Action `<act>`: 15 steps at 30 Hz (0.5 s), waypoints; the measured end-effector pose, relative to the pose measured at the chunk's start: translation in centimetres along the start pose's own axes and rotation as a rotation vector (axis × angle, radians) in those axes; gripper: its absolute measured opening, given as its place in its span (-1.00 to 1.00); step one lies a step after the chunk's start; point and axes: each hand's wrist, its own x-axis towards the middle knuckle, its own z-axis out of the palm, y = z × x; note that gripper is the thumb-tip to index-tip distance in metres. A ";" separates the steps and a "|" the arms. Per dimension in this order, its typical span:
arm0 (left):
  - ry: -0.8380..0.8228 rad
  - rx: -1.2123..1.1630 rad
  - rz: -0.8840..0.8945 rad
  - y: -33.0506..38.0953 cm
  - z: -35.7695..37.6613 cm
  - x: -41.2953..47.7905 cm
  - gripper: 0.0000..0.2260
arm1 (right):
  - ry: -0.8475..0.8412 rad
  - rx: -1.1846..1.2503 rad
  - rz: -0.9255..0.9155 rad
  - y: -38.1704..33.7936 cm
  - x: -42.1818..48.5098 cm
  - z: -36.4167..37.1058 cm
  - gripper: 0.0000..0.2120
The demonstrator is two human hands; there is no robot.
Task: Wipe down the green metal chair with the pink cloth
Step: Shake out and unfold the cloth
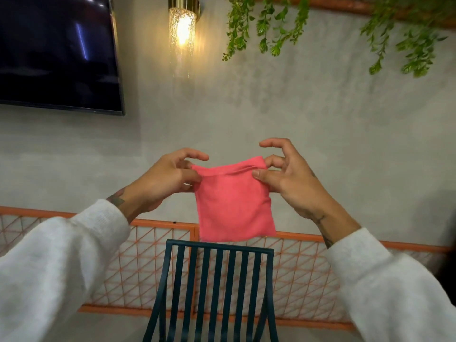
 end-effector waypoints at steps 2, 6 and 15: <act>-0.067 0.094 -0.044 0.1 0.3 -0.2 -0.69 | -0.056 0.007 0.032 0.9 0.3 0.8 -0.51; -0.240 0.258 -0.030 -0.1 1.3 -0.4 -0.50 | -0.126 -0.025 0.056 1.6 0.7 2.1 -0.50; -0.204 0.165 0.068 1.2 3.1 0.9 -0.75 | -0.042 0.108 0.089 3.0 -0.2 2.1 -0.58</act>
